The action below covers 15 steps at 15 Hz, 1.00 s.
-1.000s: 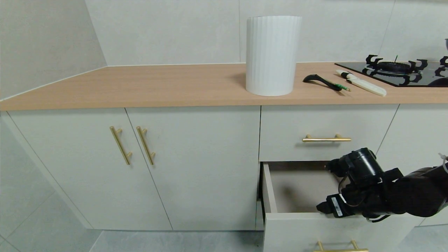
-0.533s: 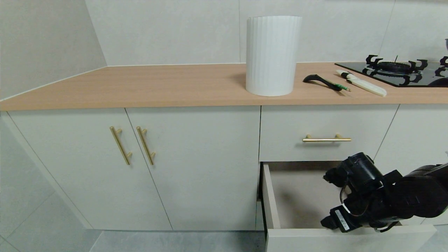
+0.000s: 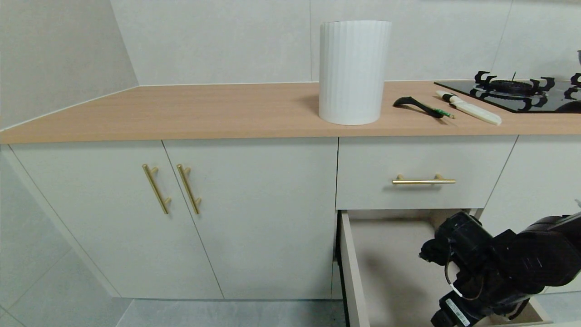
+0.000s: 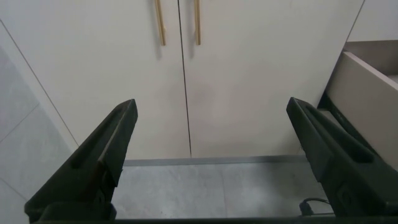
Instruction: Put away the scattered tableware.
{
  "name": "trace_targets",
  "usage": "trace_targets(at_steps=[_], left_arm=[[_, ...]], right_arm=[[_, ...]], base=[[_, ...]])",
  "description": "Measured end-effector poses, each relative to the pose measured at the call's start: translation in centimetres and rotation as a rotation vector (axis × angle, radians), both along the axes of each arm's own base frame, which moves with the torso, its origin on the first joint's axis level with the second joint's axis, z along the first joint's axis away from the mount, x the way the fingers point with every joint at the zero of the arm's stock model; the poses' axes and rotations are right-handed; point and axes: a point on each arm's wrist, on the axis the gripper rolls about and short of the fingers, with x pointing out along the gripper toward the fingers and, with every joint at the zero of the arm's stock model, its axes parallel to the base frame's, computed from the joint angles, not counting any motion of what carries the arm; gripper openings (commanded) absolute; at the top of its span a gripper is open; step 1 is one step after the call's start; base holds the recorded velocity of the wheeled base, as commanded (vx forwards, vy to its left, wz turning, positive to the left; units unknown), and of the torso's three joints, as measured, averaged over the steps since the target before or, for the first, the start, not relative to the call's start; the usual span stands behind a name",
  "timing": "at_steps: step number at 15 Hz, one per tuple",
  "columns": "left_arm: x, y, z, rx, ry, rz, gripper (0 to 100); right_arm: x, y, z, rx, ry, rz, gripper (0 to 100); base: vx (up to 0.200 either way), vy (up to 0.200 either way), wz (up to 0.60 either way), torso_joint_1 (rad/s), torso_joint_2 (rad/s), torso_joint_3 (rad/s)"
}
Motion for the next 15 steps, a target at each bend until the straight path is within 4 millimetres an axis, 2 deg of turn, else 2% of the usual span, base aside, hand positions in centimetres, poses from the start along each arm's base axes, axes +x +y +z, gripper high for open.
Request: trace_targets(at_steps=[8,15], left_arm=[[0.0,0.0,0.0,0.0,0.0,0.0,100],[0.0,0.0,0.0,0.0,0.0,0.0,100]], right_arm=[[-1.2,0.3,-0.8,-0.071,0.117,0.086,100],[-1.2,0.8,-1.2,-0.083,0.126,0.091,100]], base=[[0.0,0.0,0.0,0.0,0.0,0.0],[0.0,0.0,0.0,0.0,0.0,0.0]])
